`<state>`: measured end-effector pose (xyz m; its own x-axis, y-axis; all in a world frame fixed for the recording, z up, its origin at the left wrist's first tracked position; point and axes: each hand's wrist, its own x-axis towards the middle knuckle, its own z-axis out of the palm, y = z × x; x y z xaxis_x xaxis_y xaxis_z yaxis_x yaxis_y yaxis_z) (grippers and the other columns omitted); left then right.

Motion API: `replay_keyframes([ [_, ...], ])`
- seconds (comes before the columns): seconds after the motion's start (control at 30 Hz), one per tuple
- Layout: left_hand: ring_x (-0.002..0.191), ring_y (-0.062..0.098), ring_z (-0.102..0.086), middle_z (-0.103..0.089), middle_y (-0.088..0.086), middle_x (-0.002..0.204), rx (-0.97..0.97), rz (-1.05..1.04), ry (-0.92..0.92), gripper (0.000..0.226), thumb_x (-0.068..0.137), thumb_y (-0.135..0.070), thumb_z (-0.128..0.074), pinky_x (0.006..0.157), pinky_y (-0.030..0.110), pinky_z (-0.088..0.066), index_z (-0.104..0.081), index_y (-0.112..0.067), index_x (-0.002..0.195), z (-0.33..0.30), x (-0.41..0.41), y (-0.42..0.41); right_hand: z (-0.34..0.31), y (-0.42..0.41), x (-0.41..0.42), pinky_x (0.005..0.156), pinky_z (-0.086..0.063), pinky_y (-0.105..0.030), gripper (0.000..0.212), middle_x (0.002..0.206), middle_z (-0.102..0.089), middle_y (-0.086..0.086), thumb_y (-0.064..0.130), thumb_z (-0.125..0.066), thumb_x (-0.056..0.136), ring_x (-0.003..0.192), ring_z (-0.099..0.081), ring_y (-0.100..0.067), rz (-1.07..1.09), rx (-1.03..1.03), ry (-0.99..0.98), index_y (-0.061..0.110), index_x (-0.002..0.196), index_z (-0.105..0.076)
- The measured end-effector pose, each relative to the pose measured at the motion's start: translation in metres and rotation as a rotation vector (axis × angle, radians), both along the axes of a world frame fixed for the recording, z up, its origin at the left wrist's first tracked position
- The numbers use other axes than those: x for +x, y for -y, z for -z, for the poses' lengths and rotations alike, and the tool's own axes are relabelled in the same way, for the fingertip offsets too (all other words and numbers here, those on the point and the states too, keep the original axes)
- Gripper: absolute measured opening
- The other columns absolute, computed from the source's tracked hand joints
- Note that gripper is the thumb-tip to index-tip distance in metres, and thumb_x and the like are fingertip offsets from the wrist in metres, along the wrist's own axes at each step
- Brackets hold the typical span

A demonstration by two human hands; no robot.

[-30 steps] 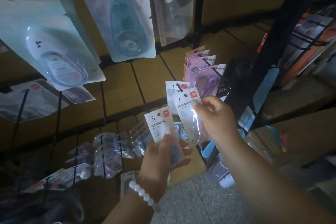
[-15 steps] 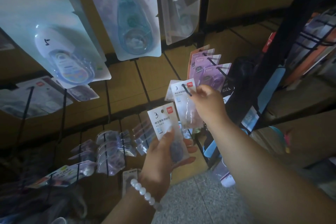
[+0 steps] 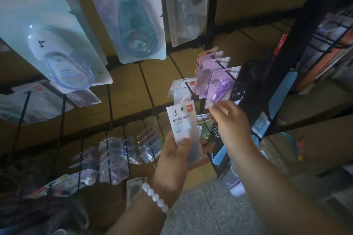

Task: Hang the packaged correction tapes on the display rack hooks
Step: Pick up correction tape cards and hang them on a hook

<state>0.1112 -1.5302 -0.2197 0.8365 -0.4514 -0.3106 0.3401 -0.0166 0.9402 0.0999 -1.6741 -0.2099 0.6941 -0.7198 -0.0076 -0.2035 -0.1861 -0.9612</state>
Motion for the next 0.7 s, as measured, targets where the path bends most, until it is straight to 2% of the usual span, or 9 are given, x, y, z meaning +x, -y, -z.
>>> replay_keyframes([
  [0.07, 0.089, 0.027, -0.073, -0.071, 0.013, 0.111, 0.053, 0.042, 0.058, 0.028, 0.101, -0.029, -0.043, 0.071, 0.040, -0.062, -0.054, -0.022, 0.126, 0.002, -0.001, 0.004, -0.003, -0.012, -0.018, 0.070, -0.045, -0.032, 0.038, 0.082, -0.068, -0.008, 0.047, -0.059, 0.082, 0.077, -0.064, -0.018, -0.126, 0.084, 0.037, 0.009, 0.085, -0.066],
  [0.13, 0.099, 0.030, -0.071, -0.072, 0.007, 0.114, 0.097, 0.080, 0.096, 0.032, 0.098, -0.040, -0.047, 0.084, 0.053, -0.058, -0.054, -0.027, 0.127, 0.001, -0.002, 0.008, -0.003, -0.017, -0.024, 0.075, -0.051, -0.035, 0.025, 0.086, -0.072, -0.005, 0.039, -0.064, 0.081, 0.083, -0.067, -0.018, -0.176, 0.191, 0.097, 0.015, 0.086, -0.070],
  [0.17, 0.101, 0.031, -0.070, -0.072, 0.005, 0.114, 0.103, 0.092, 0.106, 0.033, 0.096, -0.043, -0.049, 0.088, 0.056, -0.056, -0.055, -0.028, 0.125, 0.000, -0.003, 0.010, -0.004, -0.016, -0.023, 0.076, -0.051, -0.034, 0.016, 0.085, -0.073, -0.003, 0.031, -0.068, 0.082, 0.081, -0.068, -0.016, -0.157, 0.221, 0.123, 0.016, 0.085, -0.070],
  [0.23, 0.100, 0.029, -0.069, -0.072, 0.002, 0.113, 0.113, 0.108, 0.139, 0.027, 0.098, -0.037, -0.049, 0.089, 0.051, -0.055, -0.057, -0.026, 0.122, -0.004, -0.002, 0.015, -0.005, -0.013, -0.020, 0.071, -0.049, -0.024, 0.003, 0.075, -0.071, 0.004, 0.018, -0.069, 0.082, 0.073, -0.064, -0.007, -0.123, 0.201, 0.170, 0.017, 0.079, -0.069],
  [0.3, 0.098, 0.030, -0.069, -0.074, 0.000, 0.104, 0.122, 0.080, 0.160, 0.022, 0.098, -0.034, -0.050, 0.086, 0.049, -0.056, -0.062, -0.025, 0.115, -0.006, 0.002, 0.021, -0.007, -0.010, -0.016, 0.063, -0.045, -0.010, 0.010, 0.066, -0.066, 0.011, 0.012, -0.068, 0.082, 0.063, -0.057, 0.001, -0.111, 0.160, 0.200, 0.020, 0.075, -0.066],
  [0.37, 0.092, 0.027, -0.072, -0.076, -0.003, 0.091, 0.127, -0.018, 0.163, 0.023, 0.091, -0.042, -0.055, 0.086, 0.052, -0.058, -0.068, -0.026, 0.100, -0.009, 0.008, 0.026, -0.007, -0.006, -0.012, 0.057, -0.041, -0.005, 0.017, 0.059, -0.064, 0.015, 0.011, -0.068, 0.082, 0.056, -0.054, 0.005, -0.085, 0.136, 0.211, 0.023, 0.071, -0.064],
  [0.5, 0.085, 0.034, -0.072, -0.076, 0.009, 0.085, 0.120, -0.177, 0.179, 0.024, 0.092, -0.039, -0.060, 0.085, 0.051, -0.058, -0.066, -0.020, 0.078, -0.013, 0.023, 0.037, -0.001, 0.003, -0.006, 0.056, -0.042, -0.005, 0.010, 0.062, -0.066, 0.013, 0.019, -0.069, 0.082, 0.057, -0.056, 0.006, -0.025, 0.106, 0.168, 0.022, 0.074, -0.065],
  [0.6, 0.072, 0.022, -0.069, -0.073, 0.002, 0.074, 0.106, -0.207, 0.189, 0.024, 0.093, -0.034, -0.061, 0.081, 0.046, -0.059, -0.064, -0.018, 0.075, -0.015, 0.031, 0.042, 0.004, 0.007, 0.000, 0.061, -0.045, -0.014, 0.009, 0.069, -0.066, 0.010, 0.025, -0.070, 0.082, 0.063, -0.058, -0.001, 0.000, 0.090, 0.138, 0.020, 0.075, -0.065],
  [0.7, 0.069, 0.018, -0.064, -0.069, 0.006, 0.073, 0.134, -0.209, 0.205, 0.028, 0.093, -0.032, -0.060, 0.082, 0.047, -0.059, -0.064, -0.010, 0.077, -0.014, 0.035, 0.044, 0.007, 0.010, 0.005, 0.057, -0.042, -0.009, 0.011, 0.068, -0.065, 0.011, 0.026, -0.069, 0.082, 0.059, -0.057, 0.002, 0.017, 0.068, 0.112, 0.019, 0.075, -0.065],
])
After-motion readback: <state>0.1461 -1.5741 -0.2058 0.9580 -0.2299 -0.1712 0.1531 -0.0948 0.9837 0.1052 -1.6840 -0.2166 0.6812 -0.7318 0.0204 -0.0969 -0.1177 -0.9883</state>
